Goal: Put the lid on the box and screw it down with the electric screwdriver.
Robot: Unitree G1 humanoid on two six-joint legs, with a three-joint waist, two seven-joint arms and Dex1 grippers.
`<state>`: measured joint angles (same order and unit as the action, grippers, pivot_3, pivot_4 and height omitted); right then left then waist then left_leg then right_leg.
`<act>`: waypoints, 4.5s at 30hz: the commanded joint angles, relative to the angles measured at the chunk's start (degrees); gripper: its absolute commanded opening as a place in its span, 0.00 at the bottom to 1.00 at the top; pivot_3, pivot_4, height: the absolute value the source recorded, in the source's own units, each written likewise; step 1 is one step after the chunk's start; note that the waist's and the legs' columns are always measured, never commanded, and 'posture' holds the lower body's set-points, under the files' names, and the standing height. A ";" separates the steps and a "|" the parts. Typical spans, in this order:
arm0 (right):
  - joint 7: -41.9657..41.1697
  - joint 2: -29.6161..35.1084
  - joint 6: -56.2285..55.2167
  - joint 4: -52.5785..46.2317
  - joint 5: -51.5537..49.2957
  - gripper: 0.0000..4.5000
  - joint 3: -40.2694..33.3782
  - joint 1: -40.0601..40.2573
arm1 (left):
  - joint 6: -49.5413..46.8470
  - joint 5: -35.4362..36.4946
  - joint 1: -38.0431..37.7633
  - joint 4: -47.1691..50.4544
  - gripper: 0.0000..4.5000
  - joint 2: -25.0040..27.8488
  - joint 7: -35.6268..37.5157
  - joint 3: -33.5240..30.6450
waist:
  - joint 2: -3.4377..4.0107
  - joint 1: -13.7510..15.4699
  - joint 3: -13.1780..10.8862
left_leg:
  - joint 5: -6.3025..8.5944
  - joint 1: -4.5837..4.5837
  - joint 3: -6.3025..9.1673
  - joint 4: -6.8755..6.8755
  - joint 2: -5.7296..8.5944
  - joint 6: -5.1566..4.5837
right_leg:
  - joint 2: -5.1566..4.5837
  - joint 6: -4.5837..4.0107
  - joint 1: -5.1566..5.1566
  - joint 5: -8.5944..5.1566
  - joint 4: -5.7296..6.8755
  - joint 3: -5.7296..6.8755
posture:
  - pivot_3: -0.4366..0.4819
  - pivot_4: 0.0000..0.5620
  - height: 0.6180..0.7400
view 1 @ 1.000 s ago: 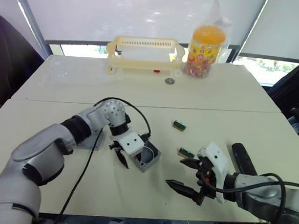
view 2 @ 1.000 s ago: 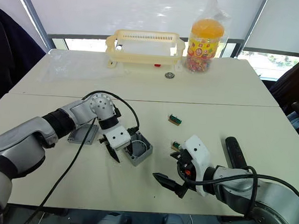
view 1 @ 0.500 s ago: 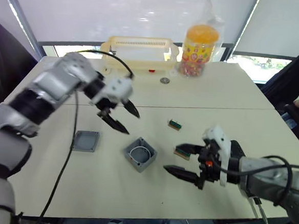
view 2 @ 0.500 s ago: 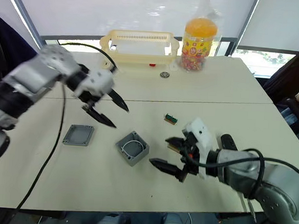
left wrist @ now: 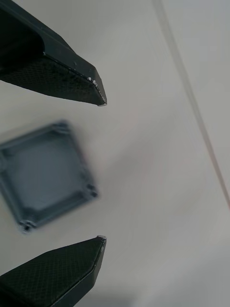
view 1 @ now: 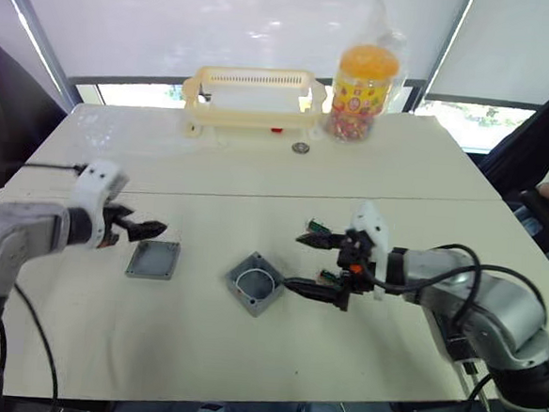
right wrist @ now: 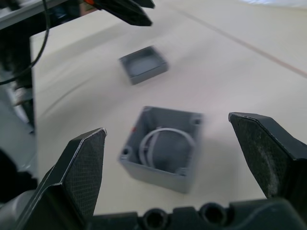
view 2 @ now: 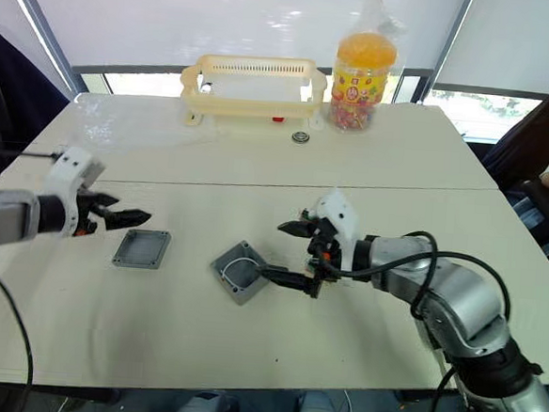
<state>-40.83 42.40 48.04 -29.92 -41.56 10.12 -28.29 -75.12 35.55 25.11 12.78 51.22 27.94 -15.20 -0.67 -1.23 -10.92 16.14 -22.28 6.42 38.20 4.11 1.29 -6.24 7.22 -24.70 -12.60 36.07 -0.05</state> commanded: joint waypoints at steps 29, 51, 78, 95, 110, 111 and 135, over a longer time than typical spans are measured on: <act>3.74 -5.59 3.36 -2.96 3.52 1.00 -3.00 0.24 | 1.68 -13.02 7.99 -23.34 0.01 -5.51 -1.26 10.67 | 0.13 0.57 0.19 | -0.10 0.22 0.03 -0.10 0.07 0.20 | -0.09 -0.15 0.08 0.10 0.07 0.03 | 0.48 0.27 1.00; 17.37 -27.92 -1.81 29.64 3.97 1.00 -14.06 -29.35 | 53.28 -11.33 30.03 -21.24 0.01 -30.35 -4.60 -0.89 | -0.11 0.45 0.12 | -0.47 -0.23 -0.06 -0.15 0.17 0.81 | -0.08 -0.33 -0.40 0.32 0.00 0.09 | 0.48 0.27 1.00; 23.42 -34.55 2.23 33.26 -0.06 0.69 -19.83 -33.98 | 54.23 -7.89 27.32 -17.23 0.00 -34.85 -0.42 3.14 | -0.09 0.03 0.11 | -0.40 -0.25 -0.14 -0.22 0.03 0.69 | 0.17 -0.33 -0.59 0.32 0.09 -0.10 | 0.48 0.27 1.00; 20.34 -32.88 2.44 28.52 -1.30 0.05 -18.78 -30.90 | 52.06 -7.41 26.76 -17.47 0.15 -33.18 2.34 3.79 | -0.09 0.09 0.11 | -0.32 -0.25 -0.13 -0.22 0.02 0.55 | 0.25 -0.34 -0.59 0.32 0.08 -0.16 | 0.48 0.27 1.00; -0.73 -14.94 -38.34 20.37 26.38 0.05 -3.70 -15.93 | 33.43 6.17 10.65 -6.53 0.66 -18.02 7.96 -5.30 | -0.07 -0.22 0.10 | -0.28 -0.24 -0.18 -0.23 -0.01 0.47 | 0.29 -0.33 -0.61 0.31 0.05 -0.21 | 0.48 0.27 1.00; -1.51 -13.95 -42.89 20.33 28.95 0.05 -2.71 -14.52 | 32.02 6.93 8.13 -4.99 0.66 -16.11 9.63 -5.16 | -0.07 -0.24 0.10 | -0.28 -0.23 -0.20 -0.23 -0.02 0.47 | 0.30 -0.33 -0.61 0.31 0.04 -0.22 | 0.48 0.27 1.00; 13.16 -10.84 -82.30 16.76 73.50 0.05 6.92 7.94 | 22.31 15.80 -10.14 5.93 0.66 -3.26 20.99 -1.95 | -0.07 0.33 0.09 | -0.30 -0.08 -0.27 -0.26 -0.06 0.53 | 0.36 -0.41 -0.49 0.30 0.04 -0.41 | 0.48 0.27 1.00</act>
<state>-27.69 31.99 -34.76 -9.53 32.23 17.22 -20.53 -54.16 51.64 14.78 17.65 47.96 48.51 -16.96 -0.74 -0.90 -10.83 15.85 -22.36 6.15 37.94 4.04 1.81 -5.88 6.82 -25.19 -12.30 36.11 -0.46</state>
